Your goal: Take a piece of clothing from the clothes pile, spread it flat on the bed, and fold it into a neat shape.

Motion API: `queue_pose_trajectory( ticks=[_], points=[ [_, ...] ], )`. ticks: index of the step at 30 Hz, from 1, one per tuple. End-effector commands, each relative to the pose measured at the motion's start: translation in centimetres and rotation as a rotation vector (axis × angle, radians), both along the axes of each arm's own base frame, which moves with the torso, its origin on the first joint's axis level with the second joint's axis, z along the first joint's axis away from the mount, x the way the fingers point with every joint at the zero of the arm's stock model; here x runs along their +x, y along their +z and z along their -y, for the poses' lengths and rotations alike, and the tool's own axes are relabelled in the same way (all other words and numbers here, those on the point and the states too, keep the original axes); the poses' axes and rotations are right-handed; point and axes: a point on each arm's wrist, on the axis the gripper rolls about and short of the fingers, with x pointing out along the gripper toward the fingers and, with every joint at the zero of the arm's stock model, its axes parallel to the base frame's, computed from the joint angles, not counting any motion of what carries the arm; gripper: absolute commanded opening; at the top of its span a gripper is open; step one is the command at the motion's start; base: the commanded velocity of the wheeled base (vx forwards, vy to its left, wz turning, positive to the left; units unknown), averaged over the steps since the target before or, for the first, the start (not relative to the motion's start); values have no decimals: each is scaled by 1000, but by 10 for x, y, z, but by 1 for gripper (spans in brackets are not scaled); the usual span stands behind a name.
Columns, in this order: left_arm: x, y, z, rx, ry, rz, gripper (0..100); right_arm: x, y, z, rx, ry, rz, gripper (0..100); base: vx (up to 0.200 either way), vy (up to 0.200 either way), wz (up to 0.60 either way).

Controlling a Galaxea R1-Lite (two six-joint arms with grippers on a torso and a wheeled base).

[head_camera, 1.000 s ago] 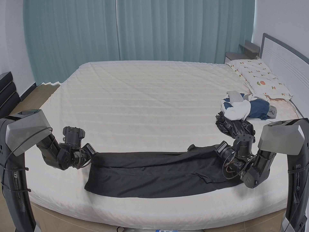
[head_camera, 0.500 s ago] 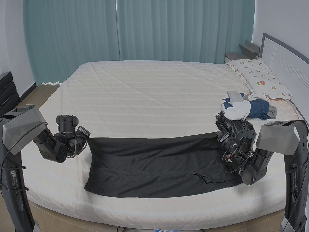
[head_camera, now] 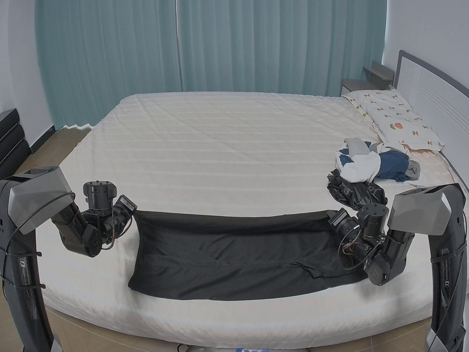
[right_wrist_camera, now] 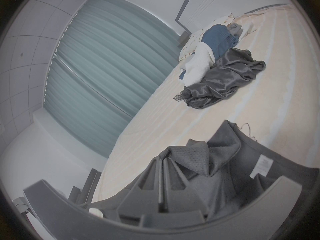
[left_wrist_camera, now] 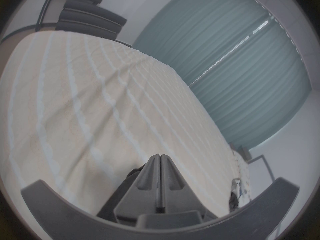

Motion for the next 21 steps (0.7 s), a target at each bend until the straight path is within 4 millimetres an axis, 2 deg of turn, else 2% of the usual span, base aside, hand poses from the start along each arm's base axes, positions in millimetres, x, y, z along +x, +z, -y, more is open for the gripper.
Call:
queue_pose_trajectory(
  ticks=[1, 8, 9, 16, 21],
  points=[
    [-15, -11, 0, 70, -44, -68, 0, -17, 7, 9, -8, 47, -28, 0, 0, 0, 0],
    [-28, -22, 2, 194, -128, -141, 0, -28, 3, 12, -44, 95, -70, 0, 0, 0, 0],
    [-35, -29, 3, 262, -174, -178, 0, -32, -5, 13, -83, 107, -97, 0, 0, 0, 0],
    [-49, -43, 15, 332, -265, -254, 0, -51, -34, 18, -206, 169, -210, 0, 0, 0, 0],
    [-53, -51, 18, 363, -301, -291, 0, -54, -44, 19, -230, 179, -239, 0, 0, 0, 0]
  ],
)
